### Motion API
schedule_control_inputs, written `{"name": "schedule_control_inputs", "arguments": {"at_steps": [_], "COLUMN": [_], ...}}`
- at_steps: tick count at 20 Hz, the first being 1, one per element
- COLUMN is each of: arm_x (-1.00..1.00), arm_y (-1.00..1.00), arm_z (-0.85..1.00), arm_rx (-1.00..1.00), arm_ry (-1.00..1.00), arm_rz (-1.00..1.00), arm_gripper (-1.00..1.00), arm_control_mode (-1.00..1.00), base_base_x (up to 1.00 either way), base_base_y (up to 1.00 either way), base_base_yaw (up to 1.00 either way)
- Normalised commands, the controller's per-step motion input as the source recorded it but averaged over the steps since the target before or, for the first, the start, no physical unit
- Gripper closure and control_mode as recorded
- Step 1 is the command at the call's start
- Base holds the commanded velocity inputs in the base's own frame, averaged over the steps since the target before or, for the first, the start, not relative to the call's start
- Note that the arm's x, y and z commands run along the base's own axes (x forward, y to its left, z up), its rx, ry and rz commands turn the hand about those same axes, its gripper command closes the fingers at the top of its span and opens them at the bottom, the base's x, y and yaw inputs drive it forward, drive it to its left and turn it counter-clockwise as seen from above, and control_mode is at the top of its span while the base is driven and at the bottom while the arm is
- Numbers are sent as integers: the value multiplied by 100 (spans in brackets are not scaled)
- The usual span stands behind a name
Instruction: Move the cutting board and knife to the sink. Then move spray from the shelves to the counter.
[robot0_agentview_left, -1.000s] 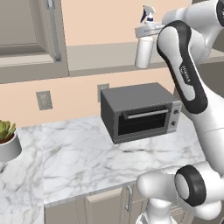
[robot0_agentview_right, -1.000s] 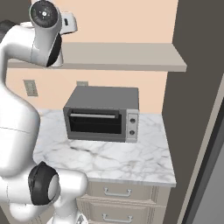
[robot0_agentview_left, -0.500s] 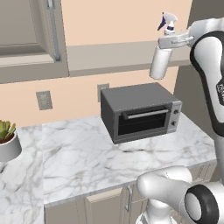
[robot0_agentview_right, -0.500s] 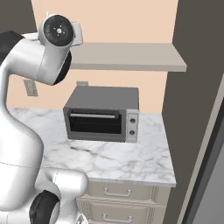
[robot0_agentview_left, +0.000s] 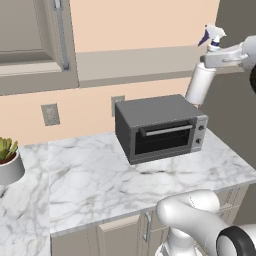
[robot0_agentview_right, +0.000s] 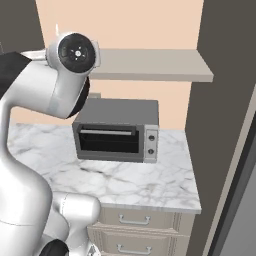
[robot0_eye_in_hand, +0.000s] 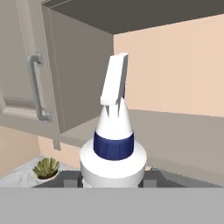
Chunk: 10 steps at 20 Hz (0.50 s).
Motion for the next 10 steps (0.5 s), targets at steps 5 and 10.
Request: {"name": "schedule_control_inputs", "arguments": {"at_steps": [5, 10], "arm_x": [-49, -45], "arm_y": [-23, -22], "arm_z": [-17, -22], "arm_rx": [2, 1], "arm_ry": [4, 0], "arm_rz": [3, 1], "arm_gripper": [100, 100], "arm_control_mode": [-100, -100], "base_base_x": [0, 0], "base_base_y": [0, 0], "base_base_yaw": [0, 0]}}
